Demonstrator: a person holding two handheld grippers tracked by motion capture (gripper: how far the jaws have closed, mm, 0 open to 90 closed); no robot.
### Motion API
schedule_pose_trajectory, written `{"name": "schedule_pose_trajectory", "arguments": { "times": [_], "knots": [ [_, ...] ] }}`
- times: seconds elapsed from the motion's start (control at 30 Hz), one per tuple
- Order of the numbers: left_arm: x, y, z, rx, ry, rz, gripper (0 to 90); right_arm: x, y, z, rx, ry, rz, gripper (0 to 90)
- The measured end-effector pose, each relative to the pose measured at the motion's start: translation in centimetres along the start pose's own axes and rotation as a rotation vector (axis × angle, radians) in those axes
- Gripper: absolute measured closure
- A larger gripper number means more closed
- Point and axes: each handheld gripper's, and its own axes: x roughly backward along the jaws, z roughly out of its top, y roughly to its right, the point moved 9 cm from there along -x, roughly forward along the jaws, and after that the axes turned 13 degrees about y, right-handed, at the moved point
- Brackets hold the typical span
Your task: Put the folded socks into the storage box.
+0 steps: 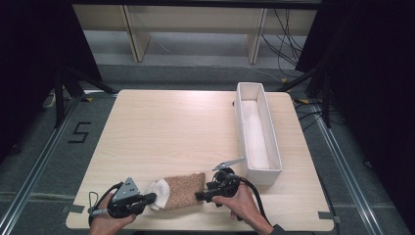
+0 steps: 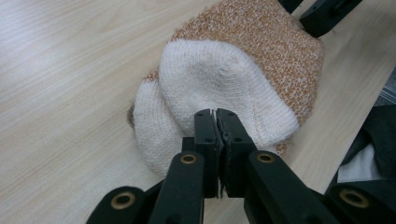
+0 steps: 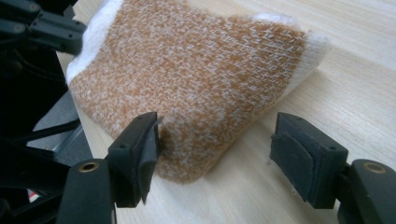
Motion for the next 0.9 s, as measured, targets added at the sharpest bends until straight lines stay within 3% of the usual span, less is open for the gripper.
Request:
{"name": "schedule_pose_trajectory", "arguments": {
  "times": [0.03, 0.1, 0.2, 0.27, 0.4, 0.43, 0.47, 0.53, 0.6, 0.67, 0.77, 0.83, 0.9],
  "knots": [
    [0.2, -0.1, -0.1, -0.014, -0.017, -0.004, 86.6, -0.2, 0.2, 0.1, 0.01, 0.009, 0.007, 32.3],
    [0.2, -0.1, -0.2, -0.007, -0.012, -0.003, 86.6, -0.6, 0.1, 0.3, -0.024, 0.008, 0.042, 32.0],
    [0.1, 0.2, -0.2, 0.014, 0.007, -0.008, 86.6, -1.3, 0.5, 0.7, -0.04, 0.01, 0.024, 30.7],
    [0.4, 0.2, -0.4, 0.002, -0.018, -0.015, 86.6, -1.7, 0.4, 0.9, -0.045, 0.008, 0.035, 30.1],
    [0.1, 0.6, -0.4, 0.038, 0.014, -0.018, 86.6, -2.3, 0.6, 1.0, -0.055, 0.011, 0.038, 29.4],
    [0.1, 0.6, -0.4, 0.035, 0.013, -0.018, 86.6, -2.4, 0.3, 1.0, -0.094, 0.003, 0.052, 29.4],
    [0.2, 0.6, -0.4, 0.034, 0.008, -0.011, 86.6, -2.5, 0.6, 1.1, -0.073, 0.008, 0.061, 29.6],
    [0.2, 0.8, -0.4, 0.021, 0.003, -0.02, 86.6, -2.8, 0.5, 1.2, -0.097, 0.01, 0.062, 30.3],
    [0.1, 1.1, -0.5, 0.033, 0.004, -0.028, 86.6, -3.2, 0.7, 1.5, -0.084, 0.025, 0.066, 30.3],
    [-0.1, 1.3, -0.5, 0.052, 0.016, -0.027, 86.7, -3.6, 0.7, 1.7, -0.095, 0.029, 0.079, 31.1],
    [-0.1, 1.2, -0.6, 0.039, 0.006, -0.033, 86.7, -4.2, 0.3, 2.0, -0.126, 0.03, 0.098, 31.2],
    [-0.3, 1.3, -0.5, 0.053, 0.021, -0.035, 86.8, -4.6, 0.4, 2.2, -0.078, 0.037, 0.095, 31.6],
    [-0.2, 1.3, -0.6, 0.044, 0.009, -0.031, 86.8, -4.8, 0.1, 2.3, -0.069, 0.041, 0.106, 33.2]
  ]
}}
